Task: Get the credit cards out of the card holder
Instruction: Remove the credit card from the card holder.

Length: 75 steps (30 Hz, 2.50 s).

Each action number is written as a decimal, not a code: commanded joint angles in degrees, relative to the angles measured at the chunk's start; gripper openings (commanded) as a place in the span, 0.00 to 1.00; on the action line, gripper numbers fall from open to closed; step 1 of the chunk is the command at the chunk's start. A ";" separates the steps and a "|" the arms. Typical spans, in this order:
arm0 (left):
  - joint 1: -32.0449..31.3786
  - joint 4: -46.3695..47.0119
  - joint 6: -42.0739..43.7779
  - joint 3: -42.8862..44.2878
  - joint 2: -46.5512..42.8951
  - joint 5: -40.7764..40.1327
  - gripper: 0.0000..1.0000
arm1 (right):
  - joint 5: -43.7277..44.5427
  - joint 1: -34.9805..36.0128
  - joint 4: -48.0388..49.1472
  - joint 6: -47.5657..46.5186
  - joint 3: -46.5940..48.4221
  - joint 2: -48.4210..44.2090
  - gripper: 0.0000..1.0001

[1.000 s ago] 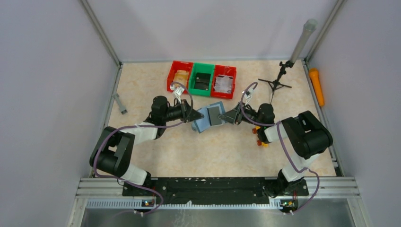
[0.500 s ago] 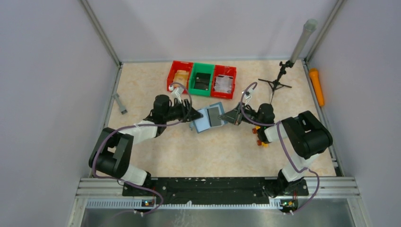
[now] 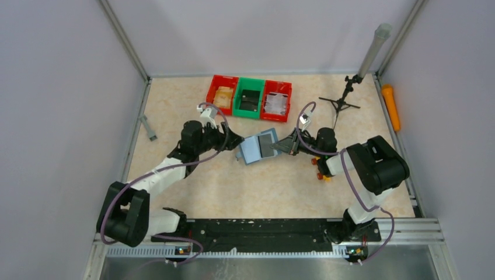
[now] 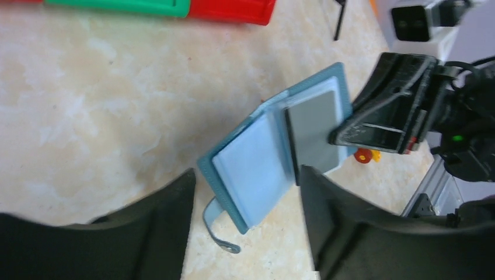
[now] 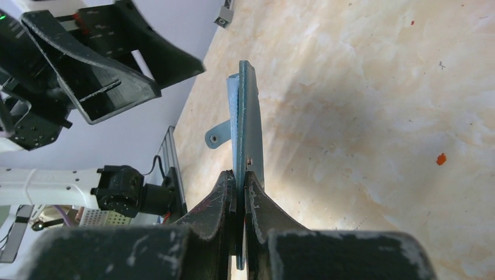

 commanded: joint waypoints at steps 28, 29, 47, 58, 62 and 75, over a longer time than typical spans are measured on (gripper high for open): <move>-2.42 47.36 -25.90 0.46 23.03 29.72 0.36 | -5.76 1.43 20.80 8.02 0.88 1.81 0.00; -2.41 47.52 -26.03 0.46 23.06 29.77 0.36 | -5.89 1.68 20.95 8.02 0.94 1.81 0.00; -1.26 57.60 -31.42 -0.72 23.43 32.13 0.00 | -7.37 2.14 25.37 10.82 1.37 3.65 0.14; -0.10 50.13 -27.18 -1.11 21.11 30.61 0.00 | -6.35 0.68 24.97 10.45 0.34 3.13 0.15; 0.48 45.35 -24.45 -1.16 19.58 29.90 0.00 | -5.89 0.26 24.94 10.52 -0.03 3.04 0.16; 0.64 37.07 -19.89 -0.07 17.53 28.91 0.08 | -5.95 0.06 25.30 10.82 0.06 3.72 0.00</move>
